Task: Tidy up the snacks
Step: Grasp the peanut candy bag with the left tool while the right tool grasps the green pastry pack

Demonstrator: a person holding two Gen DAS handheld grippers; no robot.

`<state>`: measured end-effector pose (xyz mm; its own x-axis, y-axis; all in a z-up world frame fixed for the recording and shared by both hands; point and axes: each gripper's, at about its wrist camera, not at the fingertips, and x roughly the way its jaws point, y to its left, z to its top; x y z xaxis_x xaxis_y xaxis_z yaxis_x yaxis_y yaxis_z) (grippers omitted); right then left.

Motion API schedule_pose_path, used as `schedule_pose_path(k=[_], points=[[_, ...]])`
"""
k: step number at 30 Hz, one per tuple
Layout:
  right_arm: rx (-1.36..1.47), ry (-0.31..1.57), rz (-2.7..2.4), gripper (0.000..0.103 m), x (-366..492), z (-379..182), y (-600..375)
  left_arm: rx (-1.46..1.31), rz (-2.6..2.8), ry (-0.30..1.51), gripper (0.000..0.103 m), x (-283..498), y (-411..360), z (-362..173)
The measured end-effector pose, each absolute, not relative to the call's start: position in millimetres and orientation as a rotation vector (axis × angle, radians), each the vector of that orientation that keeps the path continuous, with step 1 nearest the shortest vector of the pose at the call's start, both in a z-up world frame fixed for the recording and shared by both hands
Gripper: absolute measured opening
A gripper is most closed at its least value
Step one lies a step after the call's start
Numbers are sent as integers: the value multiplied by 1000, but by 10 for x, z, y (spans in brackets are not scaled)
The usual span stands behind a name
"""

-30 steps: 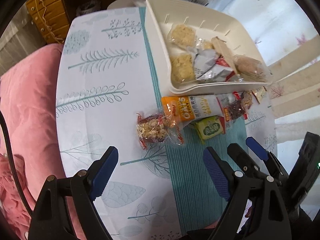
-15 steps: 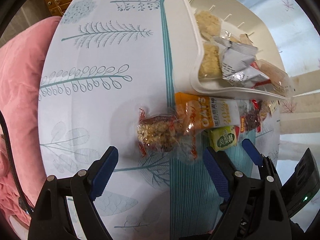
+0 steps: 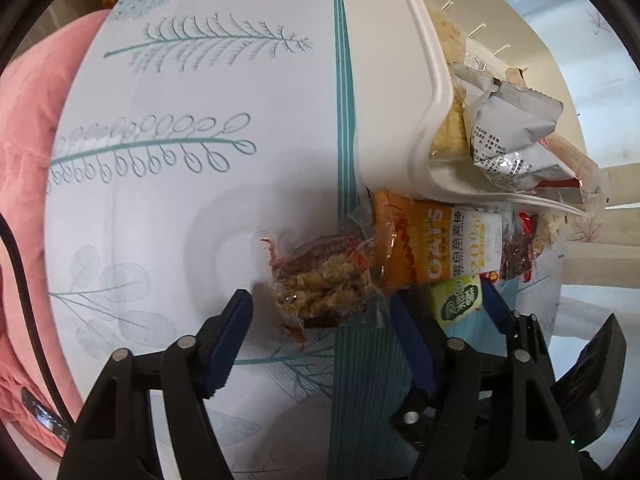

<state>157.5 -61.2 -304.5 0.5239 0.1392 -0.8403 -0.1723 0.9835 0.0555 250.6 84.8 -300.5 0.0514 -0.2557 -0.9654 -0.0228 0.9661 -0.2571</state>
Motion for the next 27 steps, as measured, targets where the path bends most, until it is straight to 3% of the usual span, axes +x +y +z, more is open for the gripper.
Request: schedule_pose_path(k=[7,9,15,21,22,27], points=[[-93,987,197,82,1557,-3047,-565,-233,-194,1499,58,2488,729,-3044],[-96,979,204,73,1565,-3039,-539,-240,-193,1495,57,2482,687,-3041],[-96,990,217,60,1570,-3037,-589,-273,-187,1502,52,2446,743,-3028],[-72,1028,229,56,1594,-2991,-617,-272,-178,1506,48,2396,846,-2991],[-69,1034,229,56,1606,-2987,-622,-274,-176,1502,38,2380,861,-2975],[-16,1078,234,56,1486,-2939,-758,-281,-181,1491,36,2287,899,-2890]])
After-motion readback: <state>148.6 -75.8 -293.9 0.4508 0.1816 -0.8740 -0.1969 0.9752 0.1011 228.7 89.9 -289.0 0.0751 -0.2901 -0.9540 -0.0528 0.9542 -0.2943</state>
